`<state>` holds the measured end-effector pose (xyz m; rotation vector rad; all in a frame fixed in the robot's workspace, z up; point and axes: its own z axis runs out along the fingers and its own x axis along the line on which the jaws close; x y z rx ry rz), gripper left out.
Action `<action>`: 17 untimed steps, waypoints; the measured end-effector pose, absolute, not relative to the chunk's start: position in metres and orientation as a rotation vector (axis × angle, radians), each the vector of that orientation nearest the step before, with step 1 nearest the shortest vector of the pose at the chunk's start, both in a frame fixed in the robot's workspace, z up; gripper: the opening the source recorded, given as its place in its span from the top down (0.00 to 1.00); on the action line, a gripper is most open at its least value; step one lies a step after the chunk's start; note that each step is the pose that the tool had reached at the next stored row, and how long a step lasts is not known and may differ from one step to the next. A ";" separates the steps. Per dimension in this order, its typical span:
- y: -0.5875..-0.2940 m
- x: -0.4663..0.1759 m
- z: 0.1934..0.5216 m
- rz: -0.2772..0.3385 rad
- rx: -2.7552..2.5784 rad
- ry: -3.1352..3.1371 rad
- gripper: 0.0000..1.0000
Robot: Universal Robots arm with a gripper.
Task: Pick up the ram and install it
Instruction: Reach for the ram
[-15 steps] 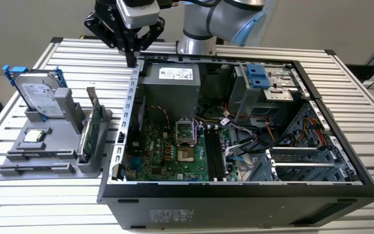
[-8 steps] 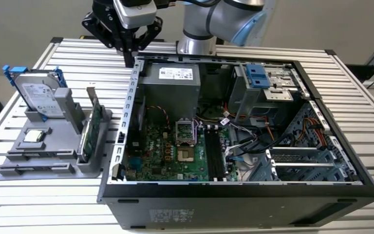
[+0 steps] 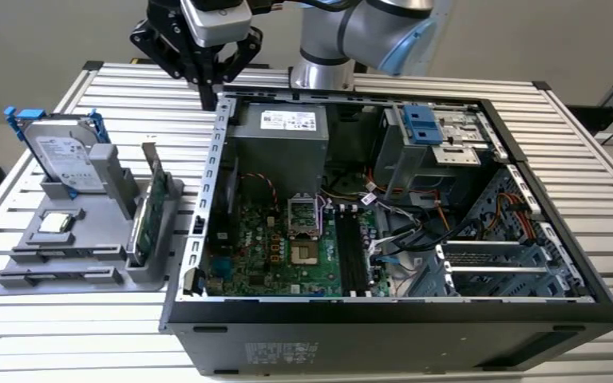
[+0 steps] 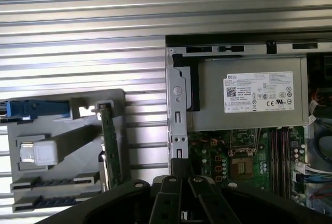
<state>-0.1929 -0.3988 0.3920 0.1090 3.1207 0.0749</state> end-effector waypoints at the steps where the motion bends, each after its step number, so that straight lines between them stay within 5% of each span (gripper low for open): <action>1: -0.399 -0.193 0.392 0.075 0.109 3.121 1.00; 17: -0.399 -0.200 0.392 0.075 0.109 3.121 1.00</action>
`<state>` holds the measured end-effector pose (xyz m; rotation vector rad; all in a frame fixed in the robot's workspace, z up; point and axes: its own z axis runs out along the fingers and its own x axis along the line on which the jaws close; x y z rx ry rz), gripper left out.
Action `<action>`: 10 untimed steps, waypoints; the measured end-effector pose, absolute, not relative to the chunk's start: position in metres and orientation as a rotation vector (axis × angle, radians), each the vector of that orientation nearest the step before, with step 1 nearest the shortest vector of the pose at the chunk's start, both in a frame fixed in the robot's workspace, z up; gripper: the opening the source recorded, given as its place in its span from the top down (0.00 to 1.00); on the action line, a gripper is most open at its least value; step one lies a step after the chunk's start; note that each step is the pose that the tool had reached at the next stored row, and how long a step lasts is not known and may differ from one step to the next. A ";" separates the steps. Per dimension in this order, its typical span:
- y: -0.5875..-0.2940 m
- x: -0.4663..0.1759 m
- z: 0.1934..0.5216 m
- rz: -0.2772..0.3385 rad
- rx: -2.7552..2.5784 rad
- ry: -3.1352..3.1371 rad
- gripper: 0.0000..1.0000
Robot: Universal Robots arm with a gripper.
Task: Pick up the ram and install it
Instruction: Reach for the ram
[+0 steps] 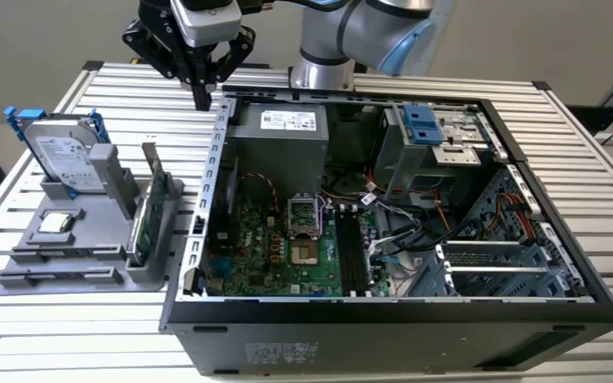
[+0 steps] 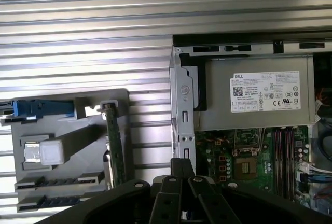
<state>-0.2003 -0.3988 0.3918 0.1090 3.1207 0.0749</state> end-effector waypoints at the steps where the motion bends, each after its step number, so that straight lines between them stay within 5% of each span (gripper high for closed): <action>1: -0.399 -0.201 0.392 0.075 0.109 3.121 1.00; 10: -0.399 -0.205 0.392 0.075 0.109 3.121 1.00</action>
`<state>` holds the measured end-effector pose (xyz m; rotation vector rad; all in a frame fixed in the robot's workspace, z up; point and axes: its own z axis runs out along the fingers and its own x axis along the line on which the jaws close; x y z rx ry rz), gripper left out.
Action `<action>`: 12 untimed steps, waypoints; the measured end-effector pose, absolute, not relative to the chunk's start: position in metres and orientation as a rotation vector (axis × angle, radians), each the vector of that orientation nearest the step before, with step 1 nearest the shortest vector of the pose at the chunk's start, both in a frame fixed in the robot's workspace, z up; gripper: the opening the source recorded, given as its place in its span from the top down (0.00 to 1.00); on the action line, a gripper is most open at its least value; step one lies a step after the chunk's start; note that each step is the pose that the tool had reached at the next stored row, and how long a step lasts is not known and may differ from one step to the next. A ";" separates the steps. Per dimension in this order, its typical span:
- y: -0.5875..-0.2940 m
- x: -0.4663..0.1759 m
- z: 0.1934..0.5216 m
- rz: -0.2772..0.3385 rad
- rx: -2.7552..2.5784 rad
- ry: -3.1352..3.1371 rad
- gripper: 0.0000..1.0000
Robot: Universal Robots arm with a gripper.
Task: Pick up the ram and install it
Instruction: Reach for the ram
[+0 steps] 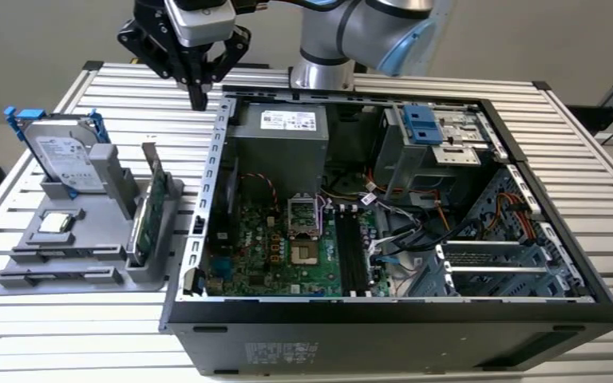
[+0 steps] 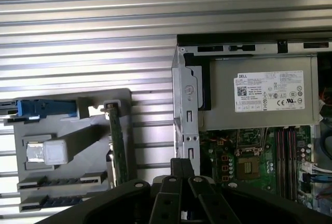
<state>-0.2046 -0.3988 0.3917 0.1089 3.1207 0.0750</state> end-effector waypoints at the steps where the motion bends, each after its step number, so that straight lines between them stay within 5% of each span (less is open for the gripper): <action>1: -0.399 -0.205 0.392 0.075 0.109 3.121 1.00; 12: -0.399 -0.211 0.392 0.075 0.109 3.121 1.00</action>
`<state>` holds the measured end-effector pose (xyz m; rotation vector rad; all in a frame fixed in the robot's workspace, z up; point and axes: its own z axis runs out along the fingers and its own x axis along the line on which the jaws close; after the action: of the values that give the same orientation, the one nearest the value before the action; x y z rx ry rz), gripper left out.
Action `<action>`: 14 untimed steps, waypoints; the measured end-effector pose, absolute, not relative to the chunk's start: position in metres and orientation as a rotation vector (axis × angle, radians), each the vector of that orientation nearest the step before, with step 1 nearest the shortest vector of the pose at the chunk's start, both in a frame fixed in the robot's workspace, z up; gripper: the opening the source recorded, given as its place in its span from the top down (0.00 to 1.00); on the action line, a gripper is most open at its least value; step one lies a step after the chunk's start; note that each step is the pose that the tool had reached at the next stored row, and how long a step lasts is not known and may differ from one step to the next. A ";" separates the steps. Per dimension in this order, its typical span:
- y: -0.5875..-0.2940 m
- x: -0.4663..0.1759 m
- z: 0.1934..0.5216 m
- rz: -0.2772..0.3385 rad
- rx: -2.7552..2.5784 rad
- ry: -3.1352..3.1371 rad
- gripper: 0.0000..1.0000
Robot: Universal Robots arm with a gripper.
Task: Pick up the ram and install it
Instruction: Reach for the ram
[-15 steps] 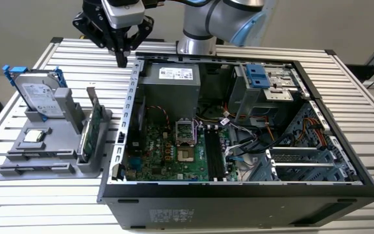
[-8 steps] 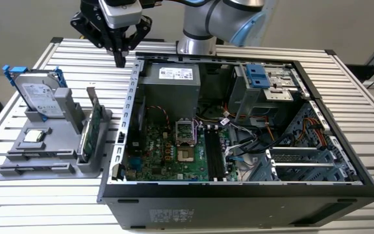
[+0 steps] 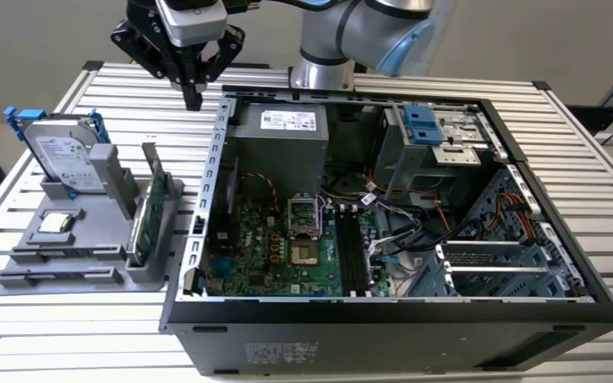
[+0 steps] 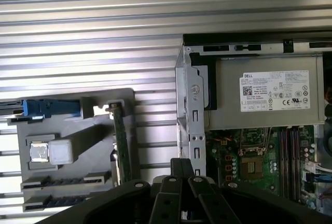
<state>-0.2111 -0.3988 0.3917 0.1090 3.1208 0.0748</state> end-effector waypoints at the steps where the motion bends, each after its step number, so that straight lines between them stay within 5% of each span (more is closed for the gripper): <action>1: -0.399 -0.212 0.392 0.075 0.109 3.121 1.00; 14: -0.399 -0.221 0.391 0.075 0.109 3.121 1.00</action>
<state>-0.2207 -0.3988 0.3913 0.1091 3.1208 0.0750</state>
